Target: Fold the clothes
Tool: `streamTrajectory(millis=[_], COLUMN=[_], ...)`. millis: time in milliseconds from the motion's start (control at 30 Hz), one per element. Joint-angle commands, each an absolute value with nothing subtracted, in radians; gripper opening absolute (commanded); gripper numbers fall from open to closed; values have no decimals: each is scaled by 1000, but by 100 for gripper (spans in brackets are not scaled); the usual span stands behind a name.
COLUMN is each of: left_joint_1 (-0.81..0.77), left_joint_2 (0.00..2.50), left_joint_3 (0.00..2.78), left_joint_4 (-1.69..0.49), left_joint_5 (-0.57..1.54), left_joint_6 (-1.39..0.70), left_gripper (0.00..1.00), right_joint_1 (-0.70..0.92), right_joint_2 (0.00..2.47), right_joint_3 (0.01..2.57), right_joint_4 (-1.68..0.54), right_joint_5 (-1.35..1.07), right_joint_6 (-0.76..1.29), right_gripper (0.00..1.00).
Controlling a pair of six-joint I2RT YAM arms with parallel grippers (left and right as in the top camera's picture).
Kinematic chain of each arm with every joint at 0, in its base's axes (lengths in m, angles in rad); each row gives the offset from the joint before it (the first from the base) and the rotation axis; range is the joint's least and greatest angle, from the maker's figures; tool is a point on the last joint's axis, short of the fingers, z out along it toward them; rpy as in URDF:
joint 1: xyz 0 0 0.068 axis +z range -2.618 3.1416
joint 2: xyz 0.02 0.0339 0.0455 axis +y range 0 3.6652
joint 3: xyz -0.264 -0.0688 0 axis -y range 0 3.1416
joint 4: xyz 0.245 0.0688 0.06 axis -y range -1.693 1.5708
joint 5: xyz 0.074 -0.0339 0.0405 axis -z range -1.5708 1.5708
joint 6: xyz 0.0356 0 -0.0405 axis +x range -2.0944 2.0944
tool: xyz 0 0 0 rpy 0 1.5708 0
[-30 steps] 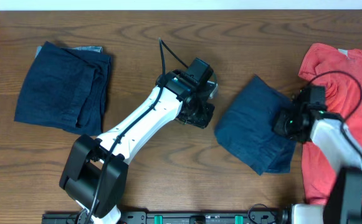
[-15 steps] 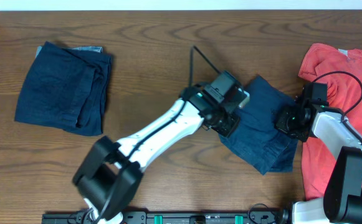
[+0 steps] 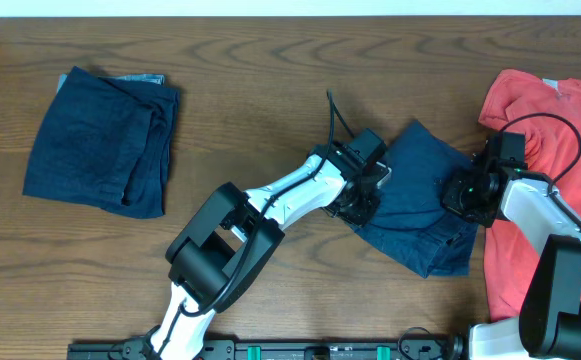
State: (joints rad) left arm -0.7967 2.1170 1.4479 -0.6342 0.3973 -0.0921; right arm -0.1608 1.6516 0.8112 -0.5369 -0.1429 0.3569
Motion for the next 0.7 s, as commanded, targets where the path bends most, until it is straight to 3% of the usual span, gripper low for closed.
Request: streamTrajectory(millis=[0, 300, 433, 667], left_joint_1=[-787, -652, -540, -435], left_joint_2=[2131, 1784, 1575, 1312], left_joint_3=[1434, 1446, 1446, 1446], left_joint_4=[-700, -879, -941, -987], left_joint_5=[342, 76, 59, 59], left_joint_6=[-83, -109, -109, -109], left_gripper=[11, 15, 34, 53], right_joint_1=[-169, -80, 54, 288], right_joint_2=[1731, 1719, 1719, 1719], right_joint_3=[757, 757, 757, 762], right_joint_4=[-542, -507, -439, -295], right_joint_5=[-128, -333, -334, -347], right_joint_6=[267, 162, 171, 176], right_gripper=[15, 15, 13, 18])
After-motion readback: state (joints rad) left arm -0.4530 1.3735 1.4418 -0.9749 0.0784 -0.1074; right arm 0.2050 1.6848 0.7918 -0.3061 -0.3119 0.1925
